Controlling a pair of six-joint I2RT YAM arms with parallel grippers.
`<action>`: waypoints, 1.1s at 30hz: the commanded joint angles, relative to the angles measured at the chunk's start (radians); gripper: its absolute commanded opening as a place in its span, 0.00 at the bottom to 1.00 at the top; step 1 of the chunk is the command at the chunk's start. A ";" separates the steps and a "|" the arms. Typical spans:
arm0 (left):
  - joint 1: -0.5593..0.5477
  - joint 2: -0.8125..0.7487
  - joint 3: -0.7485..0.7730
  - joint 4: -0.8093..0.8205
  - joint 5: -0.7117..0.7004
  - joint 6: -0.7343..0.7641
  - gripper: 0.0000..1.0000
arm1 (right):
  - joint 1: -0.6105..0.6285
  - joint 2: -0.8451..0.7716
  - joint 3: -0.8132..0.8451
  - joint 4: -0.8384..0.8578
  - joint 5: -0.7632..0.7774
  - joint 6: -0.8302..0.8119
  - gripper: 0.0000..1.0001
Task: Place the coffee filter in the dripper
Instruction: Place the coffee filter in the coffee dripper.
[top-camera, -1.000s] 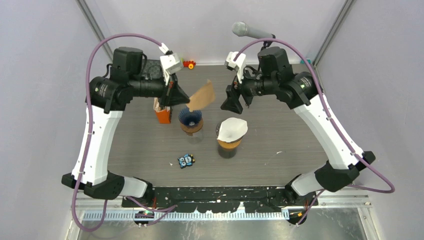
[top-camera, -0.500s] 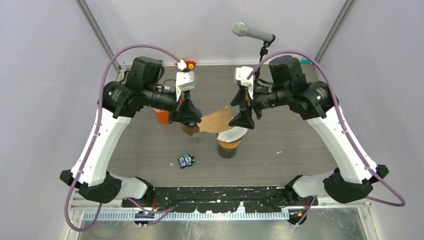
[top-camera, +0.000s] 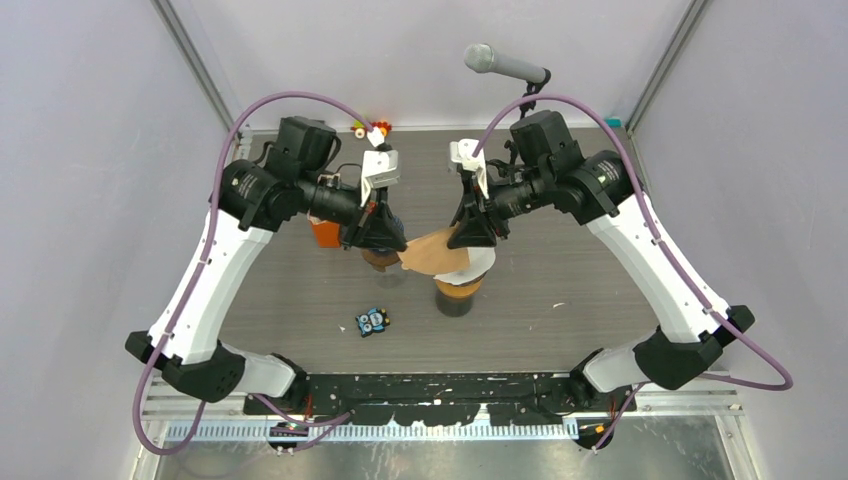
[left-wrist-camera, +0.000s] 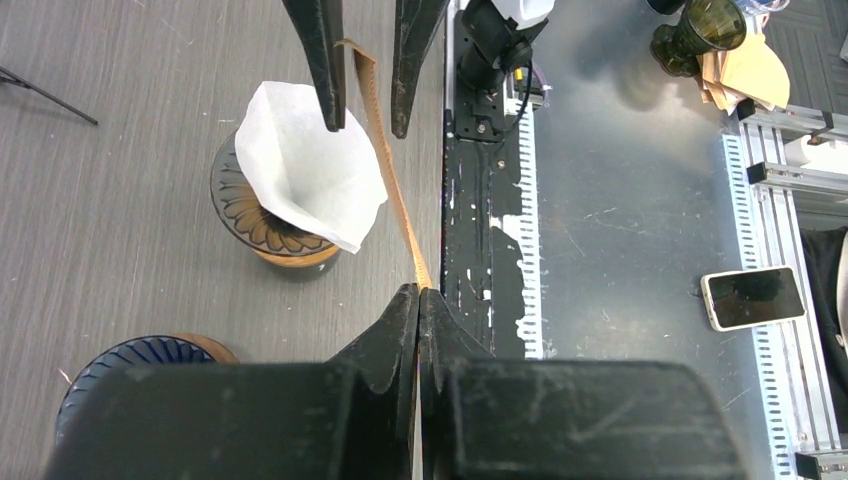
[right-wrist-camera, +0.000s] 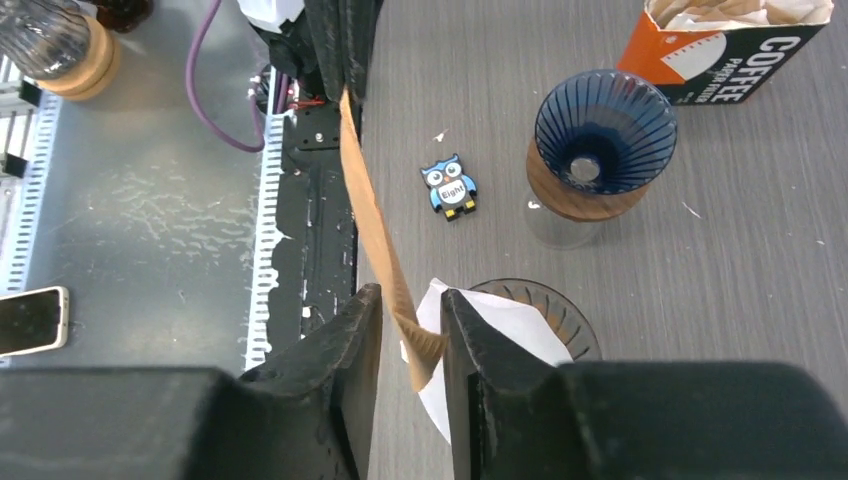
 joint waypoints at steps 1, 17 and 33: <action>-0.005 0.002 -0.002 0.016 0.013 0.020 0.00 | 0.007 -0.029 -0.012 0.058 -0.063 0.047 0.24; 0.121 -0.092 -0.148 0.547 -0.150 -0.267 0.57 | -0.104 -0.082 -0.071 0.287 -0.080 0.353 0.01; 0.297 -0.162 -0.502 1.099 0.274 -0.655 0.69 | -0.237 -0.100 -0.266 0.768 -0.288 0.843 0.00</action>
